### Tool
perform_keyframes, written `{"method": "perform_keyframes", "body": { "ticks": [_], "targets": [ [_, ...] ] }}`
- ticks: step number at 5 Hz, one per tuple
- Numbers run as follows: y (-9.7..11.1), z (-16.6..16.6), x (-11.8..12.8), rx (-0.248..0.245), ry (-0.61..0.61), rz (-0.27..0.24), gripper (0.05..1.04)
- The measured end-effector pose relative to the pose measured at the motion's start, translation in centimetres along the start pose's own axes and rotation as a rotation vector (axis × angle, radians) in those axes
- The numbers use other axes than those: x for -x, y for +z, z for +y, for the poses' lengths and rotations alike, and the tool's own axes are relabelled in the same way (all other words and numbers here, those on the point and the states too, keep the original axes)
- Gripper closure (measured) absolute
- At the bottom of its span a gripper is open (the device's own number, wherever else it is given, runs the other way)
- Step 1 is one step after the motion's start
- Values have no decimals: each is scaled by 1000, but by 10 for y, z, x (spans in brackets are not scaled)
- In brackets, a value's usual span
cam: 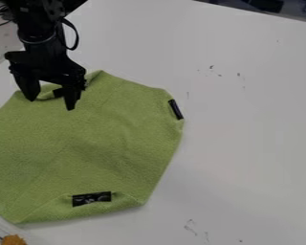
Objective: Unfold the cloth from right to left
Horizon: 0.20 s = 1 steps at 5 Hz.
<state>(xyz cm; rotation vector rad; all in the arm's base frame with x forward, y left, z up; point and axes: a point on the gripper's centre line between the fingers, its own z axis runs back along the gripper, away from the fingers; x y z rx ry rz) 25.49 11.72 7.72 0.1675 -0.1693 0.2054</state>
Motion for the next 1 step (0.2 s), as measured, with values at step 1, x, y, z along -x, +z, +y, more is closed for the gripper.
{"method": "perform_keyframes", "body": {
  "ticks": [1],
  "targets": [
    [0, 0, 0, 0, 0, 0, 83]
  ]
}}
